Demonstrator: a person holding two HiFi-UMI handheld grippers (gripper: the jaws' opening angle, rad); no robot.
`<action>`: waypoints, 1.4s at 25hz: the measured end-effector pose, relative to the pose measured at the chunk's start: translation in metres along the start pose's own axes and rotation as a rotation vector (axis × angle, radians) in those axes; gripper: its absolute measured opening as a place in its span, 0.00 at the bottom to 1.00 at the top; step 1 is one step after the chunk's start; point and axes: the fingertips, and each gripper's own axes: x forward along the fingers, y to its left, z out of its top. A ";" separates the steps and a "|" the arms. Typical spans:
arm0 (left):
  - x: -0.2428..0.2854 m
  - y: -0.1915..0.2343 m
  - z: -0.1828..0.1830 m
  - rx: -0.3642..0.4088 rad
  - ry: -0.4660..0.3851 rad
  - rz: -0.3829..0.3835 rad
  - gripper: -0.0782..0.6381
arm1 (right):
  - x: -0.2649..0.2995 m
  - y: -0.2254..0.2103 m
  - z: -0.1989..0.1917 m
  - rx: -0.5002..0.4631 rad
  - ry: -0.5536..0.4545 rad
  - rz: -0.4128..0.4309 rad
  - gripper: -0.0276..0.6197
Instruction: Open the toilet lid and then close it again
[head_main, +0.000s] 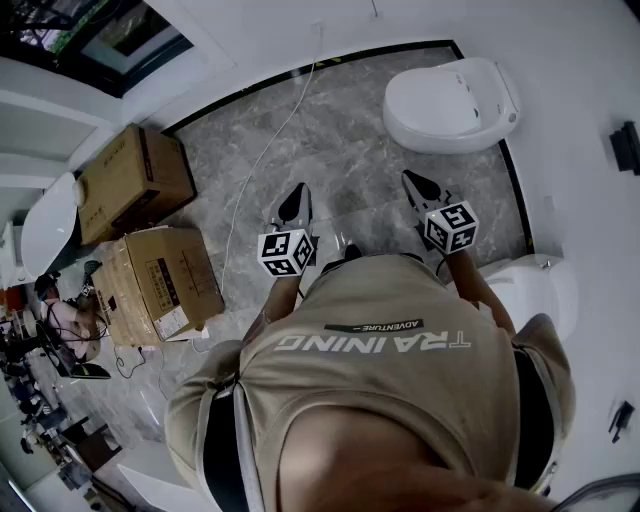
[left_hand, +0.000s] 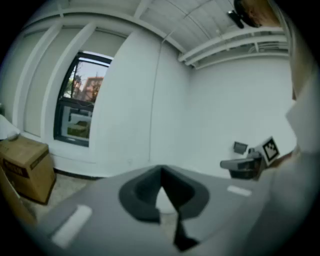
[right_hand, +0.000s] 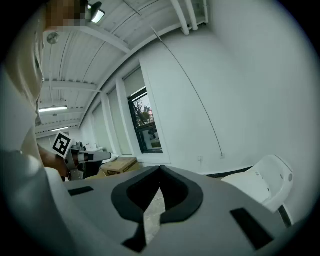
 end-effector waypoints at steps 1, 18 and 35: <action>0.000 0.004 0.004 -0.004 -0.011 -0.004 0.11 | 0.006 0.002 0.000 0.002 0.004 -0.003 0.06; 0.076 0.008 0.020 0.006 0.002 -0.055 0.11 | 0.046 -0.048 0.000 0.010 0.019 -0.071 0.06; 0.131 0.036 0.047 -0.093 -0.014 0.131 0.11 | 0.114 -0.151 0.006 0.071 0.065 -0.009 0.06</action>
